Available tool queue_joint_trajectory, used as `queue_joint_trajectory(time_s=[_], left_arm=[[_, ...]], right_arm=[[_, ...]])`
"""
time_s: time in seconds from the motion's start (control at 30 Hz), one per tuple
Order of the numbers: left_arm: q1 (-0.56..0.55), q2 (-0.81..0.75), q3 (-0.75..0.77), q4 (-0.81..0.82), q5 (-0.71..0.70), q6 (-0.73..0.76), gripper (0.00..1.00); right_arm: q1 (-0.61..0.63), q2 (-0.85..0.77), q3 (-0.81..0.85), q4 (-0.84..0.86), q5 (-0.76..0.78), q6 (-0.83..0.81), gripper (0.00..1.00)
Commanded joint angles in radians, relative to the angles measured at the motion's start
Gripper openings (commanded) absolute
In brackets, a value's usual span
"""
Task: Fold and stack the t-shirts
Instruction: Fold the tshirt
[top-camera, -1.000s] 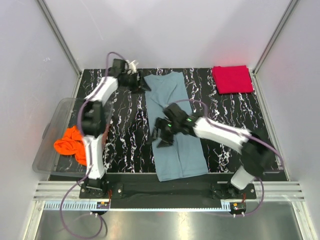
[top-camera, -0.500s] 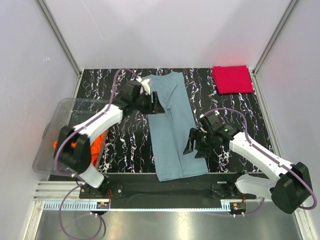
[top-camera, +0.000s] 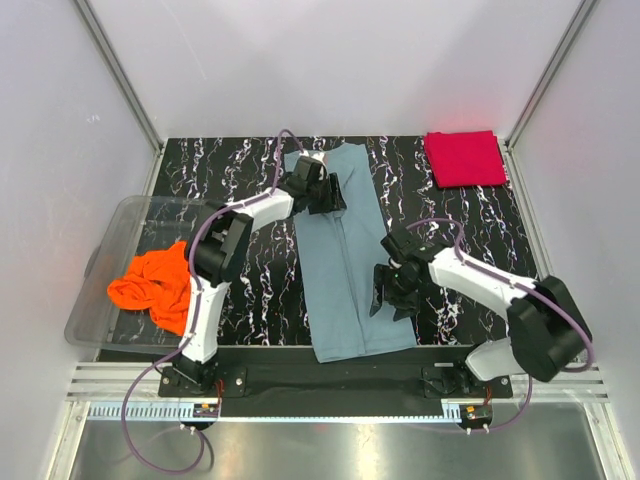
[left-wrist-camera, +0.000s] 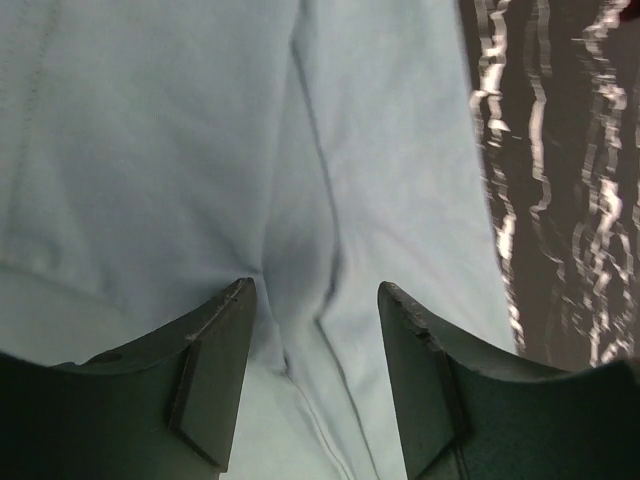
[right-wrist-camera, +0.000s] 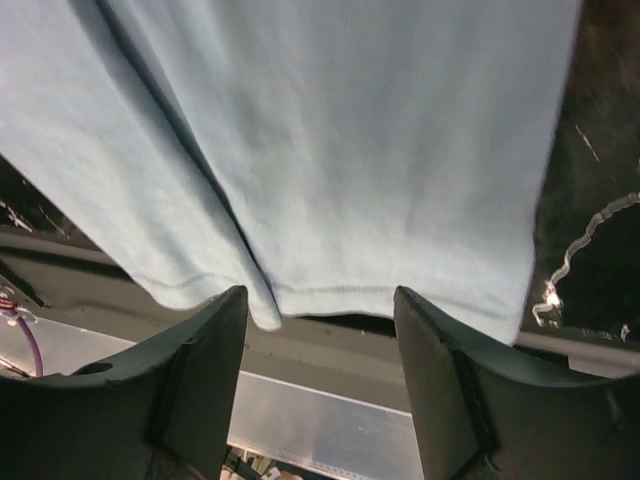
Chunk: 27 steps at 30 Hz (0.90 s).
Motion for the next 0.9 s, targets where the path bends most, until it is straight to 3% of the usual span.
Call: queue_joint_trajectory(time_s=[0.0, 0.33, 0.53, 0.63, 0.8, 0.87], left_arm=[[0.022, 0.077, 0.069, 0.048, 0.028, -0.026, 0.57], [0.141, 0.327, 0.391, -0.047, 0.249, -0.017, 0.56], [0.187, 0.391, 0.524, -0.072, 0.345, -0.014, 0.55], [0.193, 0.341, 0.511, -0.125, 0.376, 0.018, 0.56], [0.193, 0.036, 0.323, -0.227, 0.35, 0.109, 0.59], [0.191, -0.073, 0.25, -0.265, 0.317, 0.144, 0.6]], right_arm=[[0.006, 0.061, 0.032, 0.118, -0.032, 0.028, 0.66], [0.111, 0.301, 0.167, 0.277, -0.114, 0.218, 0.67], [0.123, 0.352, 0.213, 0.355, -0.195, 0.289, 0.68], [0.123, 0.324, 0.235, 0.327, -0.175, 0.258, 0.69], [0.073, 0.229, 0.215, 0.15, -0.092, 0.135, 0.72], [-0.008, 0.131, 0.163, 0.125, -0.077, 0.103, 0.72]])
